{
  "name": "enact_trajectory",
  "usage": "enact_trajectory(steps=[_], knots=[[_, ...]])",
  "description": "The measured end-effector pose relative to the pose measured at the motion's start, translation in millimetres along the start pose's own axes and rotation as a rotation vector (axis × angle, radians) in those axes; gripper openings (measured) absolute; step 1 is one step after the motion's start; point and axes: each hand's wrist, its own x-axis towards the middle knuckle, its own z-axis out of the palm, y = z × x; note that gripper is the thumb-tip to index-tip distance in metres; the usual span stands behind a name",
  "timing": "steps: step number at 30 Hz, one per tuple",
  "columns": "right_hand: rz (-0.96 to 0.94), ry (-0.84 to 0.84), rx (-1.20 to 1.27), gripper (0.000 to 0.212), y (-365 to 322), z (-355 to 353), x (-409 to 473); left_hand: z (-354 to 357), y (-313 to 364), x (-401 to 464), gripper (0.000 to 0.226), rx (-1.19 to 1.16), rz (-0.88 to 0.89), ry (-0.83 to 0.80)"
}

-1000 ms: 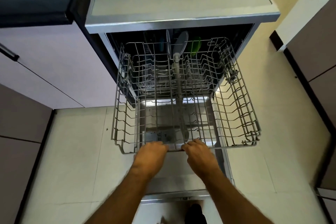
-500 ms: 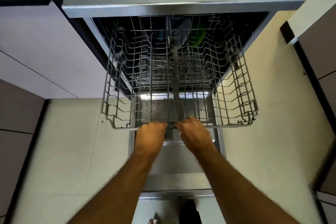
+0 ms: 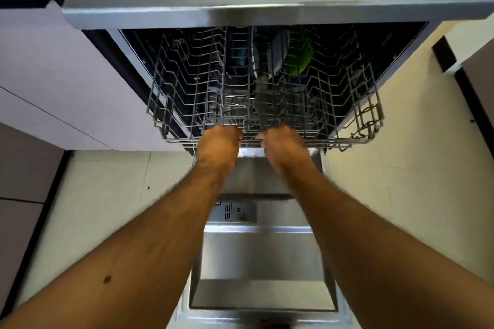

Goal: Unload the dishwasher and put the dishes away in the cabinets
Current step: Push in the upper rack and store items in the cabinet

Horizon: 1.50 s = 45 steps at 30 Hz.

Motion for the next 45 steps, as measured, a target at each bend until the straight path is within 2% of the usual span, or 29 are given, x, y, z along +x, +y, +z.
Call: enact_trajectory(steps=[4, 10, 16, 21, 25, 32, 37, 41, 45], knots=[[-0.087, 0.153, 0.004, 0.034, 4, -1, 25, -3, -8, 22, 0.043, 0.047, 0.065, 0.089], [-0.176, 0.192, -0.038, 0.040, 6, -9, 43, -3, -14, 44, 0.031, 0.106, 0.116, 0.143], [0.047, 0.201, 0.261, 0.026, 13, -34, 107, -23, 4, 99, 0.032, -0.139, 0.073, 0.275], [0.028, 0.242, 0.212, 0.022, 16, -44, 135, -29, 6, 130, 0.026, -0.184, 0.066, 0.302], [0.044, 0.295, 0.229, 0.021, 16, -49, 148, -31, 4, 141, 0.036, -0.143, 0.083, 0.311], [0.014, 0.348, 0.362, 0.036, 24, -23, 132, -19, 1, 130, 0.046, -0.154, 0.080, 0.350], [-0.212, 0.479, 0.005, 0.070, 40, 4, 119, -11, 2, 130, 0.034, -0.203, 0.075, 0.374], [-0.234, 0.601, 0.021, 0.088, 49, 35, 104, -1, 0, 136, 0.028, -0.229, 0.096, 0.420], [-0.142, 0.506, 0.055, 0.089, 59, 73, 82, 8, -7, 144, 0.040, -0.294, 0.153, 0.466]])
